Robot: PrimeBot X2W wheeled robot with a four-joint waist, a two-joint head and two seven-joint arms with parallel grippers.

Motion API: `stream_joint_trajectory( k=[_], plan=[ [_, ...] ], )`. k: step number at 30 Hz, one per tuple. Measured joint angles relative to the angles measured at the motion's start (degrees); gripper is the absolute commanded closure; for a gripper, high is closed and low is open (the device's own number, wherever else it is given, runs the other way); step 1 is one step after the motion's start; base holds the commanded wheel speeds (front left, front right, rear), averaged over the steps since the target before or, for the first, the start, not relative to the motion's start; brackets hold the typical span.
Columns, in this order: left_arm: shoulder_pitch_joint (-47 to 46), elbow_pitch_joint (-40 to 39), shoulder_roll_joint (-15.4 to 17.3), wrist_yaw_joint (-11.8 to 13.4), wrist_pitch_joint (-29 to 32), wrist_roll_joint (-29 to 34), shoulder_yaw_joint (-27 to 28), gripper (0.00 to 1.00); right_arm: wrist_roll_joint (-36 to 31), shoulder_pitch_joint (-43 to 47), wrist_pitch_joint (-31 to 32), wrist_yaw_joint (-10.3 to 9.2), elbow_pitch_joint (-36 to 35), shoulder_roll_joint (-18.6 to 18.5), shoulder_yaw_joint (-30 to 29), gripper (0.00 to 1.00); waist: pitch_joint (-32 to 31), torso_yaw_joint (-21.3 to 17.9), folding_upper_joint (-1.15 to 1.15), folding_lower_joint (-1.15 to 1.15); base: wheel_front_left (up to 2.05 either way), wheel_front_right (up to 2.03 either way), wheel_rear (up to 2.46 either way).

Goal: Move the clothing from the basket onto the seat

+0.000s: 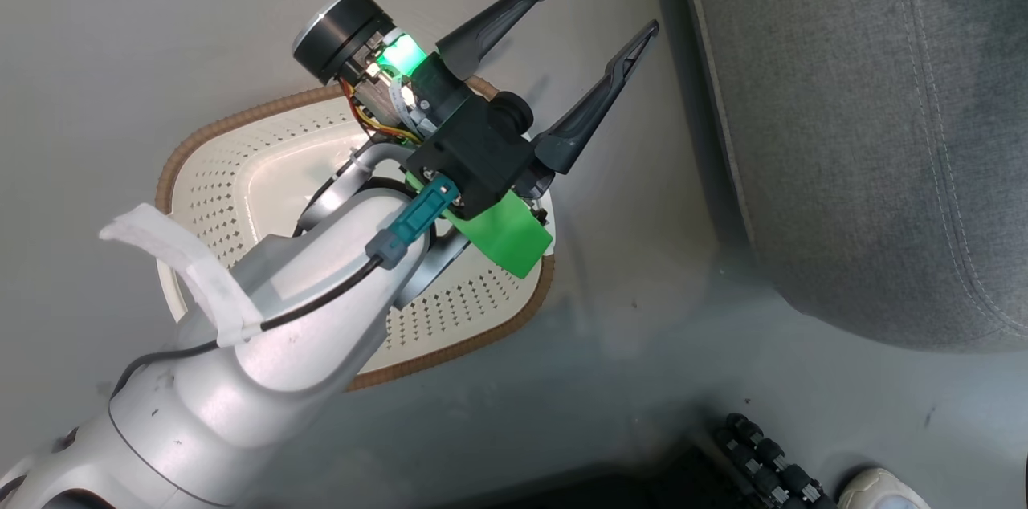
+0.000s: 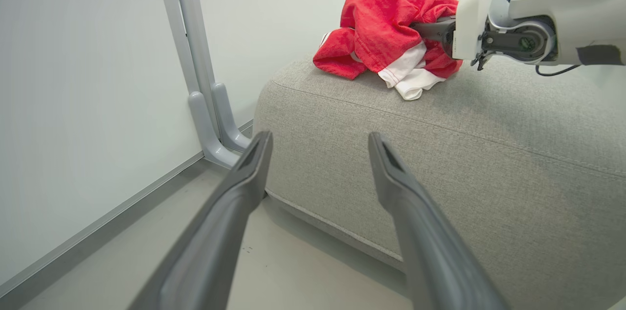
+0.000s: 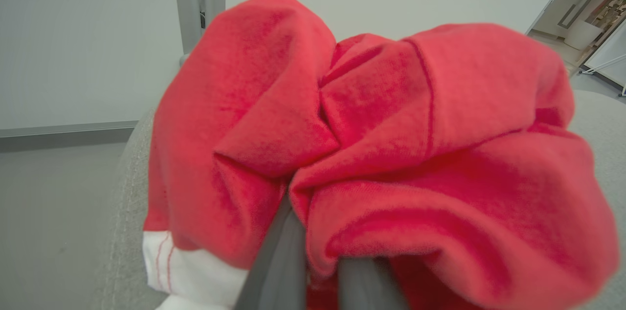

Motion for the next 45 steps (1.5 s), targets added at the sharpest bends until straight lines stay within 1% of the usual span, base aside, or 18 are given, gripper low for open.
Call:
stream_joint_trajectory(
  k=[4, 5, 10, 17, 24, 31, 38, 45],
  plan=[
    [0.0, 0.4, 0.0, 0.2, -0.3, -0.1, -0.1, 0.0, 0.0, 0.8, 0.0, 0.0, 0.1, 0.2, -0.2, 0.99, -0.7, -0.2, 0.0, 0.0, 0.0, 0.0, 0.0],
    [0.0, 0.6, -0.1, 0.2, -0.3, -0.3, -0.2, 0.0, 0.0, 1.2, 0.0, 0.0, -0.1, 0.2, -0.2, 0.0, -1.2, -0.3, 0.0, 0.0, 0.0, 0.0, 0.0],
    [0.6, 1.6, -0.2, 0.6, -0.9, -0.9, -0.2, 0.0, -0.1, 4.3, 0.0, 0.0, -1.0, 0.6, 0.5, 0.0, -3.2, -0.6, 0.0, 0.0, 0.0, 0.0, 0.0],
    [3.1, 3.0, -0.6, 1.0, -1.7, -2.1, 0.2, 0.0, 0.2, 12.0, 0.0, 0.0, -3.9, 1.7, 1.8, 0.0, -8.0, -1.3, 0.0, 0.0, 0.0, 0.0, 0.0],
    [7.0, 4.0, -1.2, 1.7, -2.0, -3.7, 1.4, 0.0, 1.2, 20.6, 0.0, 0.0, -9.5, 2.1, 4.0, 0.0, -14.0, -2.1, 0.0, -0.01, 0.0, 0.0, 0.0],
    [12.7, 3.7, -1.1, 2.9, -2.1, -4.8, 4.4, 0.0, 2.6, 27.5, 0.0, -0.01, -16.7, 3.3, 8.0, 0.0, -20.5, -2.3, 0.0, -0.01, 0.0, 0.0, 0.0],
    [18.8, 2.9, -0.5, 3.8, -2.1, -5.3, 8.2, 0.0, 3.1, 31.4, 0.0, -0.01, -22.0, 5.6, 12.8, 0.0, -26.5, -0.9, 0.0, -0.01, 0.0, 0.0, 0.0],
    [23.8, 2.2, 0.1, 5.1, -2.1, -5.8, 14.4, 0.0, 3.5, 32.6, 0.0, -0.01, -24.6, 7.5, 16.4, 0.0, -30.3, 3.0, 0.0, -0.01, 0.0, 0.0, 0.0]
  ],
)
